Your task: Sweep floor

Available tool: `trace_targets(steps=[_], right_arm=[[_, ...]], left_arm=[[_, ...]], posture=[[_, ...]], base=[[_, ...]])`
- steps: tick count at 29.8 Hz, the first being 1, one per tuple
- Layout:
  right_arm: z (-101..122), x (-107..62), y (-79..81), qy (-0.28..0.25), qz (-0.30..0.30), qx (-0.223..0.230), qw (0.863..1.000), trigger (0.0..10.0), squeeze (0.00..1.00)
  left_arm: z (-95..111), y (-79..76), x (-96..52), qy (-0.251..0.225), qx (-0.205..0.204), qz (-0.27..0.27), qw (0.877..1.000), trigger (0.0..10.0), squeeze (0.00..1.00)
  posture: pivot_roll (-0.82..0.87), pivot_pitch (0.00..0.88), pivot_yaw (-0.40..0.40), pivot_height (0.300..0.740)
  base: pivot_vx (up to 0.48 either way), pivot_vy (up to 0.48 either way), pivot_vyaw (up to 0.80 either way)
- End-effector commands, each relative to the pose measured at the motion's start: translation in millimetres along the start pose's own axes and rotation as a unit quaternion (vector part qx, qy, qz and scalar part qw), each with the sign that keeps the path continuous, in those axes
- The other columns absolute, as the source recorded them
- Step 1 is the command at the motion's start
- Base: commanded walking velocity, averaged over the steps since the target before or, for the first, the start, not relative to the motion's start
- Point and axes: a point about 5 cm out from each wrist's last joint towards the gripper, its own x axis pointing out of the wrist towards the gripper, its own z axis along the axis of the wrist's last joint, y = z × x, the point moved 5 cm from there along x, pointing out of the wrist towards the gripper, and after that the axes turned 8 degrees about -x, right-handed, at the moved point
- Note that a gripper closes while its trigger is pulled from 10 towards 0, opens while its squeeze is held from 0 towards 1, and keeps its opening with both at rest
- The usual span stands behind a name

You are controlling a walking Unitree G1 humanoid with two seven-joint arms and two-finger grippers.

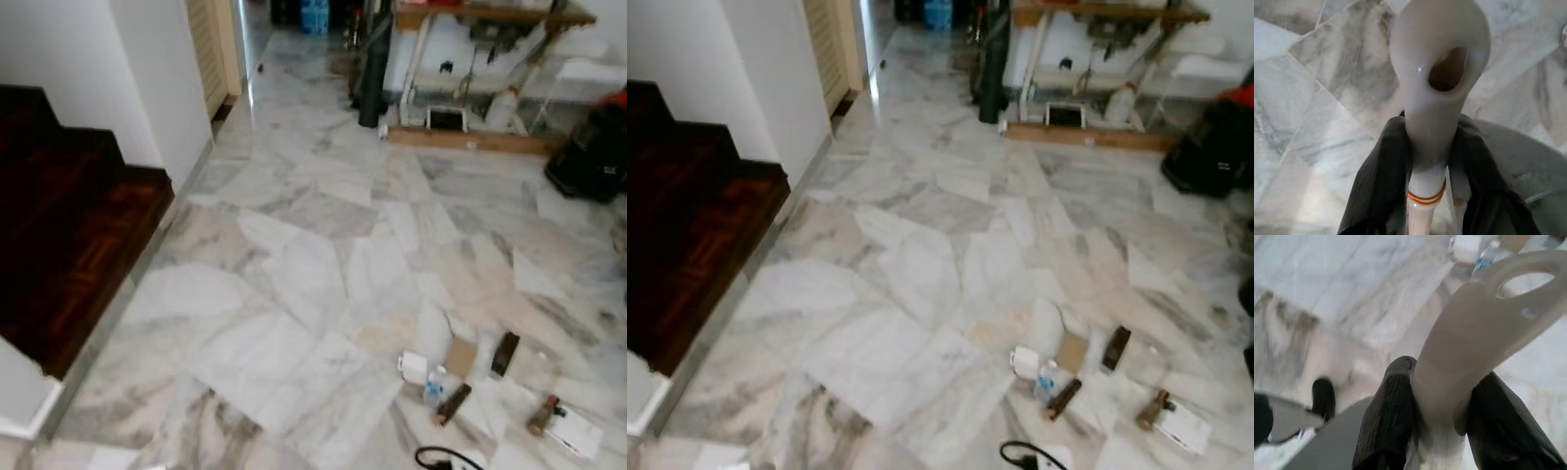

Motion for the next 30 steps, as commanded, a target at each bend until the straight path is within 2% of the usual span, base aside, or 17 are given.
trace_targets(steps=[1,9,21,30], right_arm=[[-10.3,-3.5,-4.5,0.012,-0.008,0.013,1.0,10.0,0.0],[-11.8,-3.5,-5.0,0.017,-0.013,0.017,1.0,10.0,0.0],[-12.9,-3.4,-4.9,0.023,-0.011,0.015,1.0,10.0,0.0],[-13.4,-3.4,-5.5,0.026,-0.012,0.012,1.0,10.0,0.0]], left_arm=[[-7.7,-7.0,0.2,0.011,-0.005,-0.01,1.0,10.0,0.0],[-8.7,-5.1,-0.3,0.015,-0.006,-0.008,1.0,10.0,0.0],[-9.5,-6.7,0.4,0.019,-0.006,-0.009,1.0,10.0,0.0],[-8.1,-10.0,1.4,0.016,-0.007,-0.014,1.0,10.0,0.0]], posture=[[0.02,0.091,-0.03,0.74],[0.02,0.093,-0.029,0.74],[0.03,0.094,-0.027,0.74],[0.02,0.091,-0.027,0.74]], base=[[0.304,0.0,0.0],[0.303,0.0,-0.06],[0.298,0.0,-0.79],[0.0,0.0,-0.78]])
